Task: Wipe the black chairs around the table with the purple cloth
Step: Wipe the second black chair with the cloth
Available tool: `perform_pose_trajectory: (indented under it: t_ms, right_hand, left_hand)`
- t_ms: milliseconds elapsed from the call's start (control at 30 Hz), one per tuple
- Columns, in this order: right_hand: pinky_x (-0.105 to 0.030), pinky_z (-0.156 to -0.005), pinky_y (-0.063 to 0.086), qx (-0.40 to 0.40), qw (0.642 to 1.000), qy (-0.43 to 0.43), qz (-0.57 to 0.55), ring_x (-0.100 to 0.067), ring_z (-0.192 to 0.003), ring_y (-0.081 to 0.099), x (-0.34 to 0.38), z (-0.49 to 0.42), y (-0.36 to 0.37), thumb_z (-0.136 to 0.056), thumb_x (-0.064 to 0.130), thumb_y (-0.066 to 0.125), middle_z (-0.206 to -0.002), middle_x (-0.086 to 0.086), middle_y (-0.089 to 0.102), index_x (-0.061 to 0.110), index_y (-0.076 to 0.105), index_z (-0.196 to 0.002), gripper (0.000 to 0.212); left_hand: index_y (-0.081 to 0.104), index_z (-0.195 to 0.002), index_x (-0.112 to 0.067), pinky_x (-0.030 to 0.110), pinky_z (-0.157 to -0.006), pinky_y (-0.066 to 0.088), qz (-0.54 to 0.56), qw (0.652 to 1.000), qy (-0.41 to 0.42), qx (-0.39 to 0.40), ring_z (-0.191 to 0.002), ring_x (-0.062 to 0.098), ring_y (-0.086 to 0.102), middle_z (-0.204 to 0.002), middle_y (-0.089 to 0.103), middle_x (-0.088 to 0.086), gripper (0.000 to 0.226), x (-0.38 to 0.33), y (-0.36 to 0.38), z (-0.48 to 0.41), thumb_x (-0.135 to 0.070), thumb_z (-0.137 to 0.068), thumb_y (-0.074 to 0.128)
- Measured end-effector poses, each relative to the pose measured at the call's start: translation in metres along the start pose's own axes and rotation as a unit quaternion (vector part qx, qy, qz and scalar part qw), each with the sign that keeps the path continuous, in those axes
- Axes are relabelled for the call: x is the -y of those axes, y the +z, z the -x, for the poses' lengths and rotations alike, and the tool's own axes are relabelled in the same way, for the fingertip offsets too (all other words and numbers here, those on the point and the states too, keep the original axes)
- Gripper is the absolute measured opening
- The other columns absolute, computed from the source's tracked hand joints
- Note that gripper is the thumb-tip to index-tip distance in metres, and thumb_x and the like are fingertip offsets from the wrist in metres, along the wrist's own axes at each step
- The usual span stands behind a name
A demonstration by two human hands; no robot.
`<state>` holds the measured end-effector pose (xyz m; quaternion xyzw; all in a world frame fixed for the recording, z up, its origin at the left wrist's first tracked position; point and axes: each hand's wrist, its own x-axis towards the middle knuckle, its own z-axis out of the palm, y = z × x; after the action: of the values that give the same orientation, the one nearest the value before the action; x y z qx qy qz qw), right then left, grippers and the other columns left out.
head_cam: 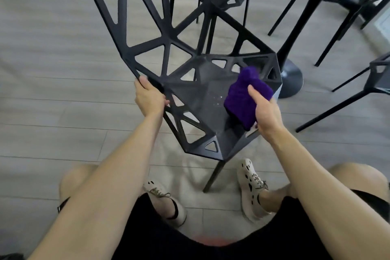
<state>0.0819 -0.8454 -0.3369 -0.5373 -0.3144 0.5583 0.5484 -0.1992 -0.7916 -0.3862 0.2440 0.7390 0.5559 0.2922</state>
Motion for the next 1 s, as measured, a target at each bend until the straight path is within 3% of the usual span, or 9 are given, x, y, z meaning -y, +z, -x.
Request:
perform_pose_trajectory:
  t_ms: [100, 167, 300, 433, 533, 600, 800, 933, 1000]
  right_hand:
    - [-0.040, -0.120, 0.047, 0.034, 0.968, -0.165, 0.185, -0.012, -0.138, 0.061, -0.021, 0.005, -0.011, -0.106, 0.022, 0.067, -0.141, 0.009, 0.070, 0.041, 0.072, -0.135, 0.035]
    - [-0.034, -0.129, 0.032, 0.091, 0.884, -0.229, 0.397, -0.005, -0.152, 0.042, -0.049, 0.006, -0.024, -0.105, 0.028, 0.067, -0.161, 0.011, 0.052, 0.043, 0.055, -0.154, 0.053]
    - [-0.045, -0.135, 0.000, 0.246, 0.686, -0.194, 0.657, -0.013, -0.166, 0.000, -0.104, 0.010, -0.044, -0.098, 0.078, 0.047, -0.179, 0.000, 0.012, 0.040, 0.033, -0.167, 0.080]
    - [-0.041, -0.135, 0.009, 0.183, 0.702, -0.222, 0.652, -0.020, -0.164, 0.019, -0.101, -0.006, -0.030, -0.112, 0.060, 0.033, -0.173, -0.004, 0.036, 0.028, 0.049, -0.161, 0.061]
    - [-0.046, -0.135, 0.009, 0.204, 0.624, -0.269, 0.705, -0.026, -0.165, 0.016, -0.112, -0.025, -0.010, -0.113, 0.054, 0.028, -0.175, -0.011, 0.029, 0.027, 0.040, -0.166, 0.061]
    - [-0.049, -0.135, 0.007, 0.206, 0.603, -0.254, 0.728, -0.030, -0.165, 0.015, -0.126, -0.032, 0.002, -0.110, 0.058, 0.022, -0.176, -0.015, 0.026, 0.027, 0.035, -0.168, 0.067]
    - [-0.051, -0.133, 0.011, 0.201, 0.549, -0.237, 0.776, -0.036, -0.162, 0.022, -0.126, -0.031, 0.017, -0.106, 0.060, 0.010, -0.174, -0.019, 0.027, 0.025, 0.028, -0.170, 0.075]
    - [-0.052, -0.133, 0.010, 0.206, 0.510, -0.247, 0.798, -0.034, -0.150, 0.042, -0.110, -0.049, 0.052, -0.103, 0.067, 0.014, -0.160, -0.014, 0.051, 0.023, 0.040, -0.165, 0.080]
    - [-0.052, -0.133, 0.008, 0.218, 0.524, -0.238, 0.789, -0.034, -0.160, 0.026, -0.123, -0.044, 0.063, -0.105, 0.066, 0.012, -0.172, -0.017, 0.034, 0.020, 0.026, -0.170, 0.081]
  left_hand:
    - [0.053, -0.121, -0.040, 0.035, -0.074, 0.065, -0.040, 0.999, -0.007, 0.027, -0.079, 0.034, 0.077, -0.090, 0.076, 0.013, 0.045, -0.002, 0.002, -0.028, -0.065, -0.107, 0.018]
    - [0.052, -0.134, -0.038, 0.050, -0.098, 0.059, -0.059, 0.998, -0.015, 0.014, -0.104, 0.037, 0.073, -0.109, 0.076, 0.011, 0.063, 0.007, 0.008, -0.035, -0.073, -0.098, 0.014]
    - [0.046, -0.141, -0.028, 0.051, -0.098, 0.055, -0.088, 0.996, 0.019, -0.007, -0.105, 0.039, 0.070, -0.112, 0.078, 0.010, 0.088, 0.024, 0.012, -0.013, -0.079, -0.083, 0.004]
    - [0.051, -0.123, -0.026, 0.044, -0.088, 0.055, -0.136, 0.989, 0.052, -0.037, -0.090, 0.034, 0.073, -0.081, 0.078, 0.003, 0.070, 0.028, 0.013, -0.018, -0.072, -0.096, 0.006]
    - [0.054, -0.118, -0.022, 0.034, -0.079, 0.053, -0.149, 0.986, 0.060, -0.048, -0.075, 0.016, 0.072, -0.066, 0.074, -0.002, 0.051, 0.026, 0.013, -0.020, -0.057, -0.111, 0.017]
    - [0.055, -0.119, -0.021, 0.027, -0.067, 0.049, -0.150, 0.985, 0.067, -0.048, -0.061, 0.001, 0.065, -0.065, 0.073, -0.003, 0.047, 0.027, 0.012, -0.024, -0.053, -0.114, 0.021]
    - [0.054, -0.120, -0.017, 0.017, -0.046, 0.044, -0.164, 0.982, 0.090, -0.017, -0.057, -0.001, 0.065, -0.070, 0.074, 0.001, 0.040, 0.018, 0.005, -0.031, -0.049, -0.115, 0.029]
    - [0.054, -0.116, -0.019, 0.034, -0.062, 0.061, -0.185, 0.977, 0.107, 0.001, -0.060, 0.008, 0.069, -0.064, 0.074, -0.001, 0.038, 0.014, -0.003, -0.069, -0.049, -0.114, 0.031]
    - [0.054, -0.113, -0.022, 0.041, -0.070, 0.064, -0.195, 0.974, 0.116, 0.006, -0.060, 0.011, 0.071, -0.062, 0.073, -0.002, 0.037, 0.016, -0.007, -0.090, -0.051, -0.113, 0.031]
